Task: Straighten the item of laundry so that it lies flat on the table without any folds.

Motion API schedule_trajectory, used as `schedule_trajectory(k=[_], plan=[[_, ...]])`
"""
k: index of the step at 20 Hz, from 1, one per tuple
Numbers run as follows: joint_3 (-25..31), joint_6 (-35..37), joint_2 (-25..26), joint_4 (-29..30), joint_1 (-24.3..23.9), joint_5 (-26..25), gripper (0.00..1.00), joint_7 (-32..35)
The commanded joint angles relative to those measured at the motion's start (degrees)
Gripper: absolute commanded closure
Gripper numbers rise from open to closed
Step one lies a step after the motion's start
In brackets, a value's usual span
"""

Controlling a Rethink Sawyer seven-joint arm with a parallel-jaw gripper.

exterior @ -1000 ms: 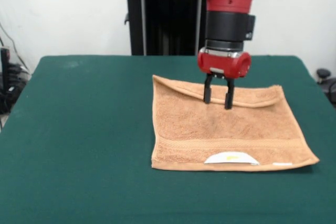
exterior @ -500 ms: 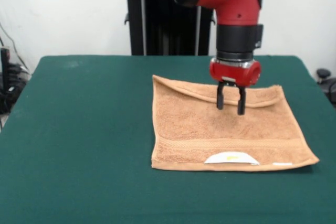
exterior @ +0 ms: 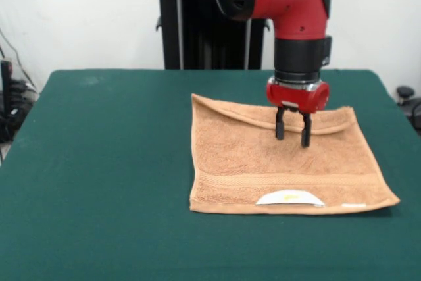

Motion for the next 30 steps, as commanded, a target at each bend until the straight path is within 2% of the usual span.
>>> schedule_trajectory(k=[1,8,19,26,30], plan=[[8.5,7.1,5.6,0.1,-0.3,-2.2,0.0,-7.7],[13.5,11.6,4.8,3.1,-4.8,-1.9,0.0,-10.6],[15.0,12.9,3.2,5.2,-5.9,-2.6,0.0,-10.0],[15.9,17.0,-3.9,11.3,-6.7,0.1,0.0,-9.5],[16.4,17.2,-6.3,14.0,-7.2,0.4,0.0,-8.5]])
